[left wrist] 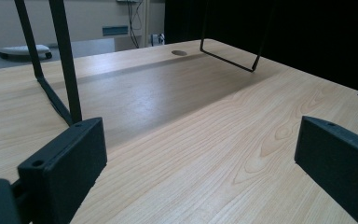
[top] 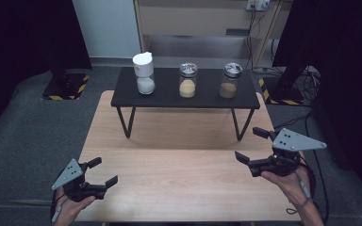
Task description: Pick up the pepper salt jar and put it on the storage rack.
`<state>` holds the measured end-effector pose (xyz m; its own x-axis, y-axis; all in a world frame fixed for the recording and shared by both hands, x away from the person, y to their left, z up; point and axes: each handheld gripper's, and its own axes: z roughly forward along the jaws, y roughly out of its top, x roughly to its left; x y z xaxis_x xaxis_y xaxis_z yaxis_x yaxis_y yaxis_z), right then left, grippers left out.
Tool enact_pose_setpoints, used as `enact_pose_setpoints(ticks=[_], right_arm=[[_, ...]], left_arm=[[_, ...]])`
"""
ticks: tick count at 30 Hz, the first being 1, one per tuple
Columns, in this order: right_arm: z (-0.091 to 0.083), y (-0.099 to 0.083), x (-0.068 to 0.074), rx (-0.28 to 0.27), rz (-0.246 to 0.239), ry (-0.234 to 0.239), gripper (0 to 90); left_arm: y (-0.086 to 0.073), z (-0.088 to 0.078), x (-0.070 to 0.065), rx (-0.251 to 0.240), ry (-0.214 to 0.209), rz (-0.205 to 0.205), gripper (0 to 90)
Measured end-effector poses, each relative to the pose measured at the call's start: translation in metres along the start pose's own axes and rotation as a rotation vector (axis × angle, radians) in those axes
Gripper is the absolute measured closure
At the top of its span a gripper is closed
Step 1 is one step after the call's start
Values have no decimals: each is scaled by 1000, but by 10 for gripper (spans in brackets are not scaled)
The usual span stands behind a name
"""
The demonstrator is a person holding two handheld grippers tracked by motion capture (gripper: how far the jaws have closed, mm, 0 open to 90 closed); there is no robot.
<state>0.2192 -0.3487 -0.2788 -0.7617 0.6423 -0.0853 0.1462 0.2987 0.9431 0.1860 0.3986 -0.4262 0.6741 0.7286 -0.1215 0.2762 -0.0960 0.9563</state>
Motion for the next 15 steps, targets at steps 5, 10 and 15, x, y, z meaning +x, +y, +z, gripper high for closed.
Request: enact_pose_setpoints(ticks=[5,10,15], right_arm=[[-5,-18,2,21,33,-9,80],[-9,-37,2,25,66,-13,80],[-8,-52,2,41,87,-21,80]], left_arm=[[0,0,0,1,0,0,12],[0,1,0,2,-1,0,12],[0,1,0,2,-1,0,12]])
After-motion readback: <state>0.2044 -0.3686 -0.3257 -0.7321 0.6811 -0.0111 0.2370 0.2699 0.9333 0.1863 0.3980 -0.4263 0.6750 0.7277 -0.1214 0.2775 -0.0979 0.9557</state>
